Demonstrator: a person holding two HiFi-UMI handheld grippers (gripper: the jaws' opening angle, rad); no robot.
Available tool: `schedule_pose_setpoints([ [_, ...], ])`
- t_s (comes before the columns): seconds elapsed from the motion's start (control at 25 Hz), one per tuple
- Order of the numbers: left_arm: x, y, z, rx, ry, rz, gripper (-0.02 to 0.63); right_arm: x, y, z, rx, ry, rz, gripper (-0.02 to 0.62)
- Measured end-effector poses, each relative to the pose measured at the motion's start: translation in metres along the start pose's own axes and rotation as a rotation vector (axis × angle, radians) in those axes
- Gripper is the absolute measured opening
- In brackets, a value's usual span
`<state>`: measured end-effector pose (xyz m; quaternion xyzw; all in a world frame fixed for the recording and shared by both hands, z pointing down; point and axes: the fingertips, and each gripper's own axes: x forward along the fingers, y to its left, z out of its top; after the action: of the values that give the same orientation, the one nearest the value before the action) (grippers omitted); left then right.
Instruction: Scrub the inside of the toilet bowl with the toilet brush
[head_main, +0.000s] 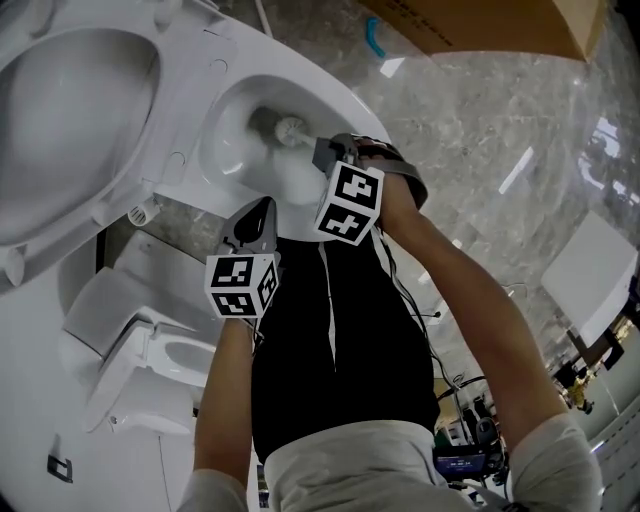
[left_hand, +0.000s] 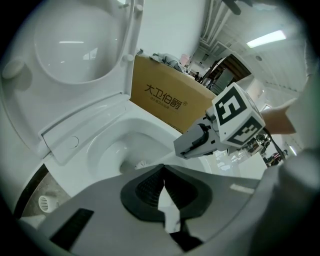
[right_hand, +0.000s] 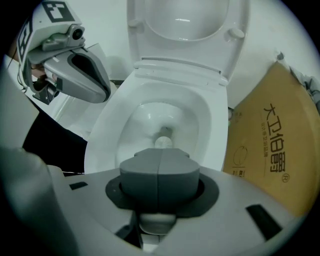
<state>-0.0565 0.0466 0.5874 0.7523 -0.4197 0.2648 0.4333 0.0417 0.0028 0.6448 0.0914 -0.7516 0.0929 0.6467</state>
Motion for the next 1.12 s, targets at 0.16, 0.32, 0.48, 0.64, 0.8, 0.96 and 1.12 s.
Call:
schedule_pose_setpoints([
  [0.16, 0.001, 0.009, 0.008, -0.006, -0.004, 0.008, 0.009, 0.002, -0.013, 0.015, 0.047, -0.037, -0.002, 0.146],
  [0.32, -0.002, 0.017, 0.013, -0.014, -0.012, 0.022, 0.009, -0.004, -0.026, 0.040, 0.116, -0.111, 0.003, 0.146],
  [0.48, -0.009, 0.028, 0.022, -0.023, -0.027, 0.039, 0.009, -0.009, -0.030, 0.064, 0.152, -0.171, 0.018, 0.146],
  [0.64, -0.023, 0.035, 0.031, -0.034, -0.045, 0.056, 0.009, -0.010, -0.008, 0.079, 0.069, -0.181, 0.040, 0.147],
  [0.8, -0.034, 0.038, 0.039, -0.032, -0.060, 0.057, 0.009, -0.014, 0.011, 0.081, 0.050, -0.173, 0.046, 0.147],
  [0.96, -0.042, 0.039, 0.044, -0.023, -0.078, 0.057, 0.009, -0.016, 0.026, 0.073, 0.043, -0.135, 0.053, 0.147],
  [1.12, -0.048, 0.035, 0.042, -0.008, -0.084, 0.039, 0.009, -0.015, 0.039, 0.053, 0.107, -0.104, 0.051, 0.147],
])
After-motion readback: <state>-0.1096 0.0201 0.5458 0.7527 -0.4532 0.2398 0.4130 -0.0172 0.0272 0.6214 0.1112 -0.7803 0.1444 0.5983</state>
